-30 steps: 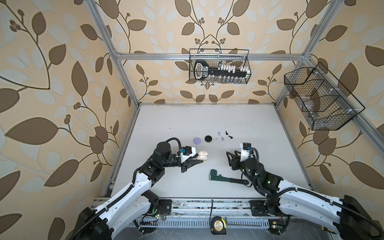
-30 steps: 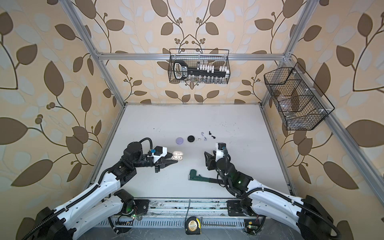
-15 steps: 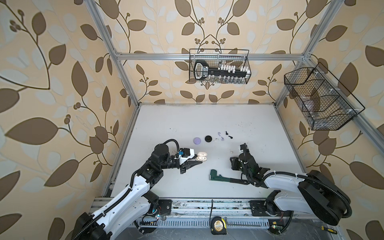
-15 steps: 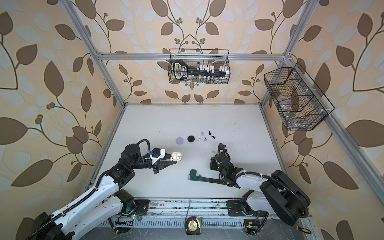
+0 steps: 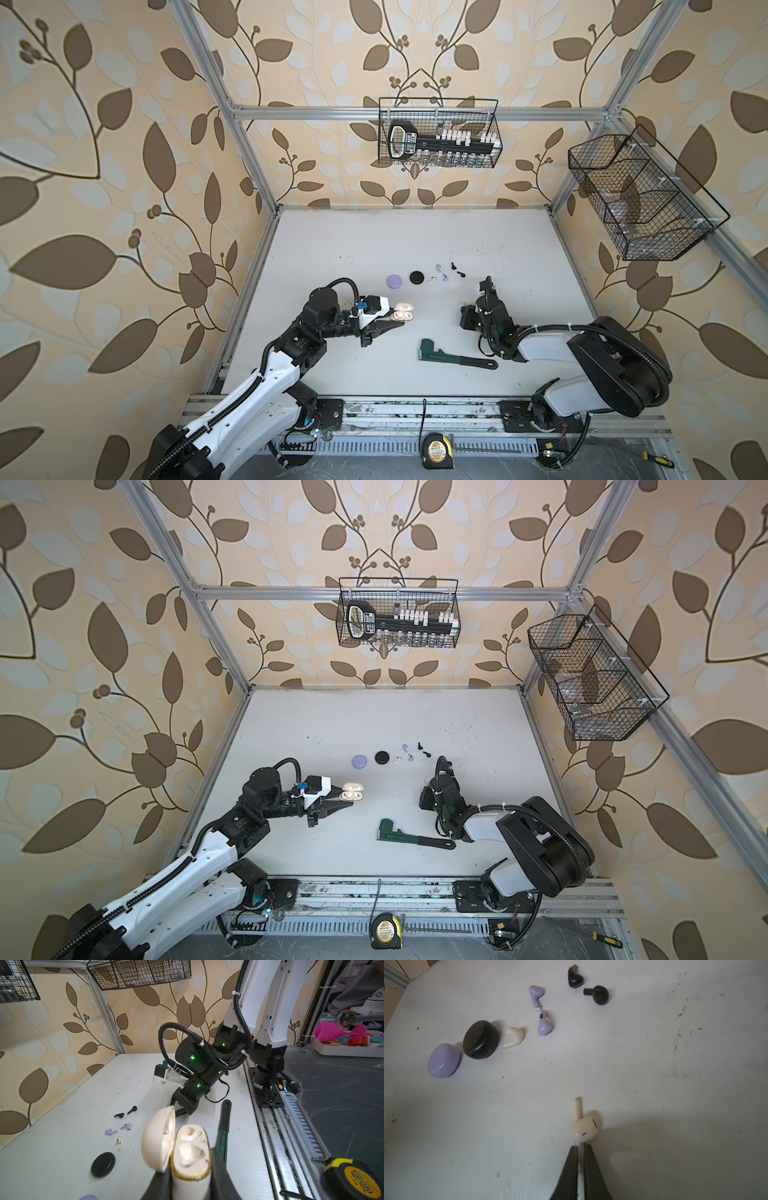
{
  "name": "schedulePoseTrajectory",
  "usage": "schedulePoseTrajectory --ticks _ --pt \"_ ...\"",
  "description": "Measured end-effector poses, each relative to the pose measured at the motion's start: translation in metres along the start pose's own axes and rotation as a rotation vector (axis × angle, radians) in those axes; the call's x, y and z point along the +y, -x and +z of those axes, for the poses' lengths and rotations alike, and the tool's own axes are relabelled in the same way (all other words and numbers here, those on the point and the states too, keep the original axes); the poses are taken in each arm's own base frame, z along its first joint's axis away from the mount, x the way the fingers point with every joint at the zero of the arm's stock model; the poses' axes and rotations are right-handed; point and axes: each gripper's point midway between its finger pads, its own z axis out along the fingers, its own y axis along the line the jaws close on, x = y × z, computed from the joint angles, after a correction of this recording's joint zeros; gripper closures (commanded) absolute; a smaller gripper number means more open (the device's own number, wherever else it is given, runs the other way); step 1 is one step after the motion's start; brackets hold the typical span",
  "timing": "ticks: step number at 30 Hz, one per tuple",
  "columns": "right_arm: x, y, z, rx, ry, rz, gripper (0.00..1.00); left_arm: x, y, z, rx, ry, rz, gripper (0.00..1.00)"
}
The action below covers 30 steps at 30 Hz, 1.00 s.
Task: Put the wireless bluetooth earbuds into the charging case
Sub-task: 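Move the right gripper away and over the cream earbud on the table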
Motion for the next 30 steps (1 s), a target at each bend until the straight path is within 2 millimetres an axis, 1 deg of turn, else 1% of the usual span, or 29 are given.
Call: schedulePoseTrajectory --ticks 6,13,20,23,26,30 --pt "-0.005 0.009 0.007 -0.012 -0.019 0.008 0.94 0.003 -0.001 0.0 0.005 0.016 0.011 1.0" --pt "-0.007 0.016 0.012 -0.018 -0.043 0.0 0.93 0.004 -0.002 0.0 0.009 0.022 0.01 1.0" --pt "-0.008 0.027 0.023 -0.018 -0.075 -0.005 0.93 0.004 -0.002 0.0 0.011 0.021 0.007 1.0" --pt "-0.006 0.031 0.027 -0.016 -0.079 -0.007 0.93 0.004 -0.003 0.0 0.011 0.021 0.007 1.0" --pt "-0.004 0.034 0.031 -0.012 -0.085 -0.009 0.9 0.004 -0.003 0.0 0.011 0.021 0.007 1.0" --pt "0.004 0.044 0.042 -0.004 -0.088 -0.013 0.89 0.004 -0.003 0.0 0.014 0.021 0.004 1.0"
